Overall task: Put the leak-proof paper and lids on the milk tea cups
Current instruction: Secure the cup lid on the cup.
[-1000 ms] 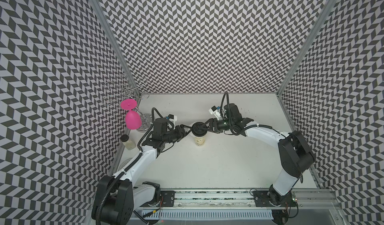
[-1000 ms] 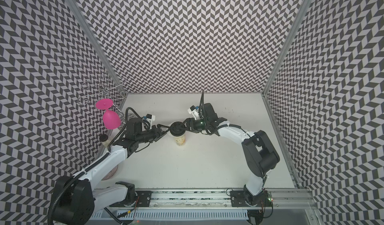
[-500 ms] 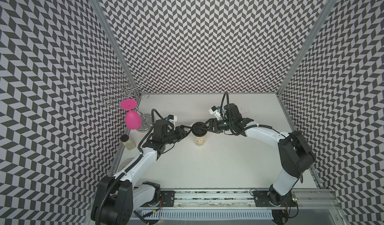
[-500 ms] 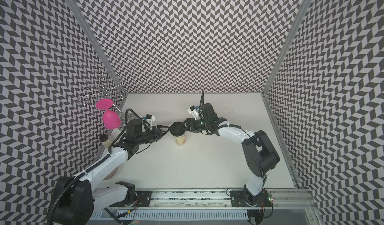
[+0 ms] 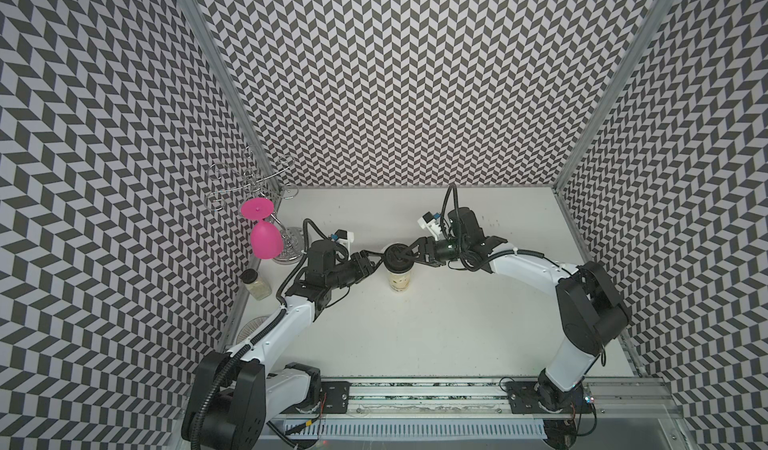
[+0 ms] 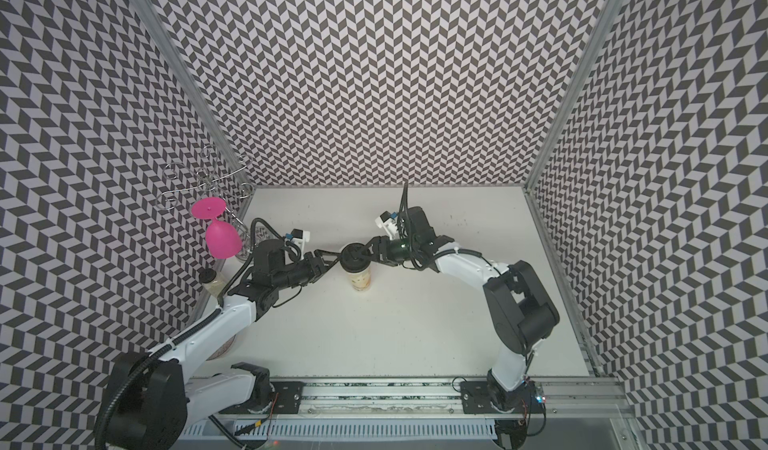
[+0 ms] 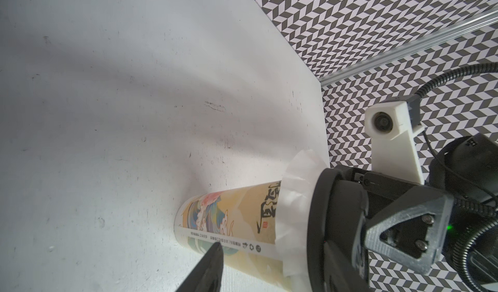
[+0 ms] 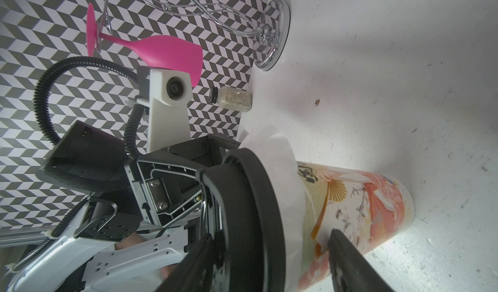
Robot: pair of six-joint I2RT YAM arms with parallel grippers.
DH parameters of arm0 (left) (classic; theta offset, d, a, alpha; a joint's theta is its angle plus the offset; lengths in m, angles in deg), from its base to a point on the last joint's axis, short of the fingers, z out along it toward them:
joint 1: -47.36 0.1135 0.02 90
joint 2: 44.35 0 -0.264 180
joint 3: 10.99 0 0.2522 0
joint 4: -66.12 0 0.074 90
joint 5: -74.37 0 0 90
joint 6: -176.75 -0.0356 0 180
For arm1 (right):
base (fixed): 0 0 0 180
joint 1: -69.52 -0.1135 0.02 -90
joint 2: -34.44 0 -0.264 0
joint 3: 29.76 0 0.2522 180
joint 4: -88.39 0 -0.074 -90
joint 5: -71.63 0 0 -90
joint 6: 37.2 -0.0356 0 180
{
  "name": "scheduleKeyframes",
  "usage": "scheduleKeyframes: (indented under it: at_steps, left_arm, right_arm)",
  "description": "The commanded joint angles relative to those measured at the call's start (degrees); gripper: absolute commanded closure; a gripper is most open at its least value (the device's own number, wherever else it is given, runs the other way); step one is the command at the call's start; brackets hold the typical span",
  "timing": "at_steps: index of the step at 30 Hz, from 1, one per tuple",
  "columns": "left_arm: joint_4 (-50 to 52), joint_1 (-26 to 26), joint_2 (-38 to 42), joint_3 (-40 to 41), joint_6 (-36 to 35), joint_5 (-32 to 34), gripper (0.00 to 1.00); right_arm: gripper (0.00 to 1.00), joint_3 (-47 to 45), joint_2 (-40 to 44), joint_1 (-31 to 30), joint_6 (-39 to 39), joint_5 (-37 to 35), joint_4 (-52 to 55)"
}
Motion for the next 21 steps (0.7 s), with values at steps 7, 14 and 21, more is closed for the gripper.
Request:
scheduleKeyframes:
  at_steps: [7, 14, 21]
  left_arm:
    - [11.30, -0.02, 1.08, -2.41, -0.39, 7.48, 0.36]
    - [6.67, 0.51, 1.57, -6.05, 2.12, 6.46, 0.33]
    - [1.63, 0.33, -0.73, -5.73, 4.02, 4.00, 0.31]
  right_arm:
    - [0.36, -2.32, -2.82, -0.65, 1.70, -3.20, 8.64]
    - [0.36, -2.32, -2.89, -0.72, 2.05, -3.04, 8.81]
    - [0.36, -2.14, -3.01, -0.73, 2.41, -2.80, 9.08]
